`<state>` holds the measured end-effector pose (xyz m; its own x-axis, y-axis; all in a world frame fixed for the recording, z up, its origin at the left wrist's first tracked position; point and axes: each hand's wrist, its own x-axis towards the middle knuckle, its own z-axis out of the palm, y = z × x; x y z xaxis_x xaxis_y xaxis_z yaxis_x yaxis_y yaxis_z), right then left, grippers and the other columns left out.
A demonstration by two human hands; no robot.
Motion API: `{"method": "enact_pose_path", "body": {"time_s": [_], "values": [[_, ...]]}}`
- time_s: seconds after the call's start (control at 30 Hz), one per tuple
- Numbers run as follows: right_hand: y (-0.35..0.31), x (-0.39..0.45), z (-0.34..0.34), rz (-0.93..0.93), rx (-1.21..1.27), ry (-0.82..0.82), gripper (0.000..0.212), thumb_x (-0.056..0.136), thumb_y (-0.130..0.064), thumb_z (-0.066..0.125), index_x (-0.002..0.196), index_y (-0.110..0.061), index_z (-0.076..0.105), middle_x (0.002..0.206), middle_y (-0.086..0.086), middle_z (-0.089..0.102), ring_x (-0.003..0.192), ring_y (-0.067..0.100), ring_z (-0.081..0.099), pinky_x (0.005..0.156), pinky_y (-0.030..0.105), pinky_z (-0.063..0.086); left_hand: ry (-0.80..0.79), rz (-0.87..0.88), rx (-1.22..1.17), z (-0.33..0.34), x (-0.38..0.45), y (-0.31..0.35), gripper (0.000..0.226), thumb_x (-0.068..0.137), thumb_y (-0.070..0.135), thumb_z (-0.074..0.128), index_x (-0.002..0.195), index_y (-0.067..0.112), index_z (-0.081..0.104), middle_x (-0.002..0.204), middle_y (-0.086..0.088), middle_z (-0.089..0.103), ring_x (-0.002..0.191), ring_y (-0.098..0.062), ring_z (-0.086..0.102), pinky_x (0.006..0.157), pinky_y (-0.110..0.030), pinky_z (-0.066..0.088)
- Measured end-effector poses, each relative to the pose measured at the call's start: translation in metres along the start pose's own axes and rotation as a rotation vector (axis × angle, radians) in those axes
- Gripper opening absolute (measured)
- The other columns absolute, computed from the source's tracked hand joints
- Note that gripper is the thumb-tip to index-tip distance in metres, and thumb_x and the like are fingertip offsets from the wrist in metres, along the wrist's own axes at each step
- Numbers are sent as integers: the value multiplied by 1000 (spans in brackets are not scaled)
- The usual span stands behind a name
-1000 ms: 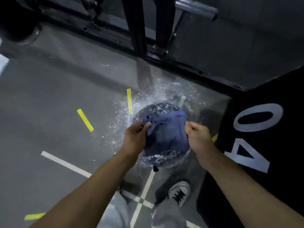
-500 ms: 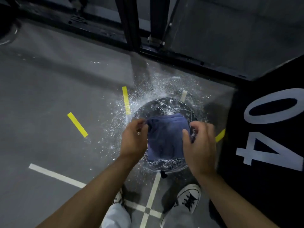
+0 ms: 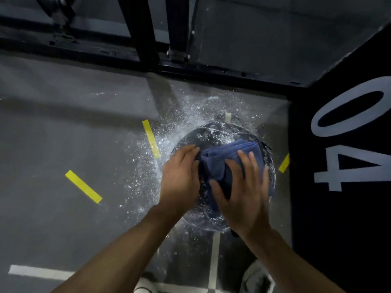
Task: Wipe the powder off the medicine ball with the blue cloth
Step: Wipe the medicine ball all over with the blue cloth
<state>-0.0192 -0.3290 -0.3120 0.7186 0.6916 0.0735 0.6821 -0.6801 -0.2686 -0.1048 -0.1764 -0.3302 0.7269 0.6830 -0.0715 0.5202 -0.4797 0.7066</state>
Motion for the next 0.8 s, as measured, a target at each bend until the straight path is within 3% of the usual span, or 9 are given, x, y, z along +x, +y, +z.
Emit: {"method": "enact_pose_path", "body": {"time_s": [0.1,0.2,0.33,0.47,0.57,0.63,0.7,0.8], "values": [[-5,-8,12,17,-31,63,54,100,-47,52,142,-12,54,163,18,45,156,39,35,123,73,22,-42,76,34,13,3,-12,46,109,31,38,147,13,57,154,-6,55,140,-24,51,120,-46,39],[-1,-15,21,-26,-88,73,60,104,-43,44,156,-14,51,170,15,36,159,38,29,124,71,21,39,201,31,31,-1,-27,52,112,35,26,144,10,58,149,-6,59,137,-23,54,116,-48,41],[15,8,23,-28,-90,127,60,108,-41,36,163,-18,41,170,10,36,160,31,30,125,67,25,113,188,46,49,9,-20,56,112,39,18,144,17,58,145,3,61,134,-14,53,114,-42,38],[21,65,1,80,0,-154,70,99,-54,19,164,-33,34,174,-6,28,163,18,17,131,56,10,128,242,79,52,21,-13,50,111,39,22,140,21,58,137,6,63,127,-14,54,109,-39,38],[26,124,-12,129,77,-353,53,101,-48,32,149,-37,49,160,-4,48,148,25,40,123,55,29,145,235,112,54,15,-12,57,110,47,18,142,22,57,138,6,63,129,-14,54,110,-38,35],[24,150,-17,152,118,-493,55,95,-55,33,142,-39,56,151,0,59,135,31,54,117,58,39,173,255,123,57,9,-15,57,110,48,17,142,22,57,138,6,63,129,-11,53,110,-35,32],[25,156,-12,121,159,-523,61,90,-62,31,142,-42,57,151,-2,60,135,32,55,117,61,38,205,264,147,57,9,-18,54,111,45,20,141,22,58,136,7,64,127,-10,53,107,-32,30],[27,130,-10,16,117,-434,42,99,-49,37,134,-40,58,155,-6,54,144,30,46,122,65,28,231,290,179,57,6,-21,47,111,38,24,138,21,59,132,5,65,123,-12,53,103,-31,30]]}}
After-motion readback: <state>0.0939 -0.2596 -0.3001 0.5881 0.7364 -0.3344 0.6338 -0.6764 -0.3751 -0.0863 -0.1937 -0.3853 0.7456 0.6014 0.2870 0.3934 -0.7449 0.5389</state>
